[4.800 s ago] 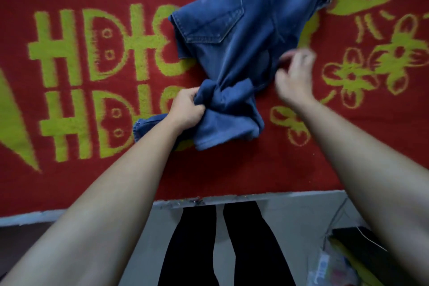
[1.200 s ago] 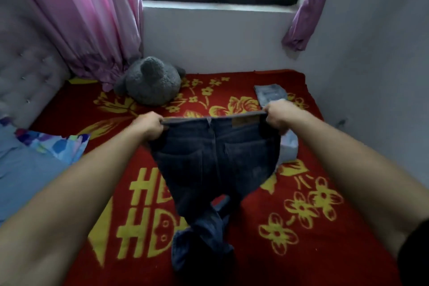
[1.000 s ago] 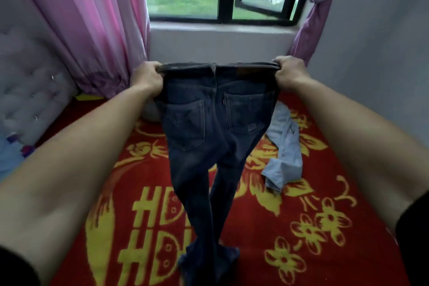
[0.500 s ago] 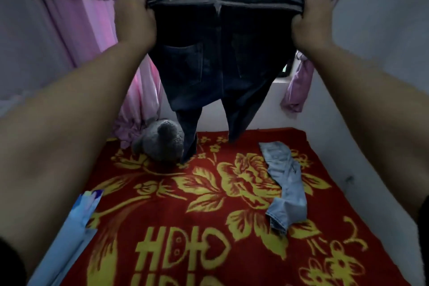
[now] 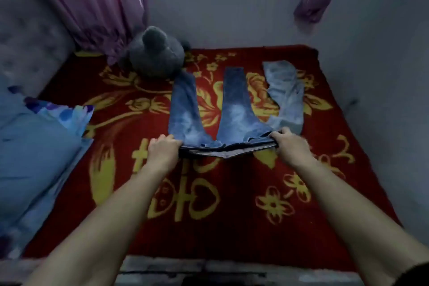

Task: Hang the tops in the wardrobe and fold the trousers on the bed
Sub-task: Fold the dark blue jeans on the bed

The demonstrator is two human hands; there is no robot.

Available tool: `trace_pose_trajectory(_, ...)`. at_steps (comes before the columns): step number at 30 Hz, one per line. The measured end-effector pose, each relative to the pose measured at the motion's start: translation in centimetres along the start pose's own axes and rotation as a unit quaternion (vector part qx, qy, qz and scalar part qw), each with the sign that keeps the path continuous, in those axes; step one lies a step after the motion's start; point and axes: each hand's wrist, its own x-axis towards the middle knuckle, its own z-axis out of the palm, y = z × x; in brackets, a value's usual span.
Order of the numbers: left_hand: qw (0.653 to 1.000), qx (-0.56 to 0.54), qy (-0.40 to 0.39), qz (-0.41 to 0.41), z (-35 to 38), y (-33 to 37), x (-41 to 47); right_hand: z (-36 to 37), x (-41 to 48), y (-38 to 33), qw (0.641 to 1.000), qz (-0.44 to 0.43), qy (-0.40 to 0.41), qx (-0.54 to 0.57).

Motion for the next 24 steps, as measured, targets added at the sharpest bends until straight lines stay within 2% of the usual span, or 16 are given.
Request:
trace_pose_trajectory(4,0.990,0.038,-0.132,0.024,10.6,2.9,-6.1,11.1,-5.0,0.7,0.991,0.012,-0.132,-0.008)
trace_pose_trajectory(7,0.980,0.055,-0.191,0.026,16.2,4.2,-9.0,16.3,-7.6,0.8,0.980,0.010,-0.196,-0.033)
trace_pose_trajectory(11,0.977,0.053,-0.206,0.008,18.7,4.6,-9.2,19.2,-8.7,0.9,0.988,0.014,-0.151,-0.029)
trace_pose_trajectory(15,0.970,0.057,-0.237,-0.015,23.3,5.7,-10.5,24.8,-11.2,1.4,0.988,0.043,-0.147,-0.028)
trace_pose_trajectory(17,0.959,0.060,-0.275,-0.022,26.8,6.4,-12.0,28.7,-12.8,2.0,0.974,0.048,-0.213,-0.055)
trace_pose_trajectory(20,0.921,0.047,-0.388,-0.008,31.5,7.7,-14.1,33.8,-14.8,2.6,0.923,0.035,-0.371,-0.097)
trace_pose_trajectory(22,0.923,0.016,-0.384,-0.005,33.4,8.5,-15.0,35.6,-15.7,2.3,0.938,0.047,-0.339,-0.059)
trace_pose_trajectory(24,0.950,-0.027,-0.311,-0.004,34.5,9.4,-15.3,36.8,-15.9,1.7,0.968,0.049,-0.247,-0.012)
